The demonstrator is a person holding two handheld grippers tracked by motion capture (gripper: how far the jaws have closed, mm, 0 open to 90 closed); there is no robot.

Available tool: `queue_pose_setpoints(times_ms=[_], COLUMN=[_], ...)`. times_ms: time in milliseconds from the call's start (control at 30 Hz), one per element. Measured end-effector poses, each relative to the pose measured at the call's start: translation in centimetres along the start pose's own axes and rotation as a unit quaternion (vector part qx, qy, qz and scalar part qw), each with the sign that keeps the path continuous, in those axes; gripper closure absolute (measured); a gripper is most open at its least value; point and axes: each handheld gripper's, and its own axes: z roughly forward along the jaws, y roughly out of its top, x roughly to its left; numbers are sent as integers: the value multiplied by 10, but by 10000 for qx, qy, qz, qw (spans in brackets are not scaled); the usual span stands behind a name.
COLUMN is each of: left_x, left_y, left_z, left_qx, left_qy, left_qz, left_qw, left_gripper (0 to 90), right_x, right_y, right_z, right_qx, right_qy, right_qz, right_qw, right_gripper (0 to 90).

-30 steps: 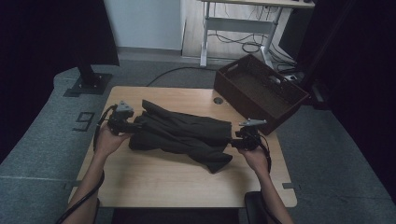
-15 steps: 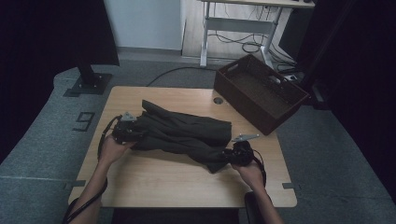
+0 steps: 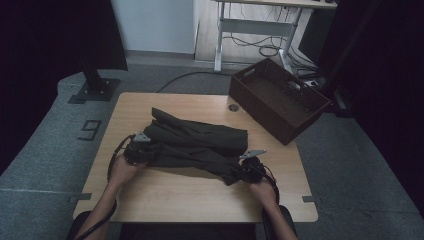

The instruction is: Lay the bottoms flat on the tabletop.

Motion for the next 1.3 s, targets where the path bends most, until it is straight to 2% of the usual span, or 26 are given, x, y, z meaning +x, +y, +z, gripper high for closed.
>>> queue_pose_setpoints(times_ms=[200,400,533,600,700,767,867,967,1033,1167,1300], left_x=[-17,-44,-63,-65,-57,-47,-32,-17,-10,4,7], left_y=[-9,-14,-17,-18,-16,-15,-12,-5,0,19,39], left_z=[-4,-5,-8,-12,-24,-36,-58,-77,-84,-84,-73], left_qx=[-69,-71,-112,-165,-292,-345,-426,-559,-618,-687,-725], left_qy=[-123,-287,-562,-700,-802,-812,-713,-448,-332,-146,-211], left_qz=[39,136,254,259,143,96,78,50,16,-9,24], left_qw=[9999,9995,9980,9971,9962,9961,9965,9974,9975,9975,9971], left_gripper=[703,701,678,627,506,430,374,344,332,306,293], right_x=[-16,-41,-58,-65,-67,-66,-64,-60,-56,-46,-36], right_y=[4,8,10,11,10,9,8,7,7,9,17], right_z=[2,4,6,6,6,4,-3,-11,-17,-26,-29], right_qx=[7,-60,-98,-141,-174,-204,-291,-339,-365,-448,-561], right_qy=[-149,-288,-429,-443,-393,-413,-433,-412,-346,-199,-13], right_qz=[124,396,600,703,741,748,820,787,747,653,589], right_qw=[9998,9988,9972,9964,9963,9961,9953,9955,9959,9967,9967], right_gripper=[726,717,711,710,698,639,528,505,508,521,519])
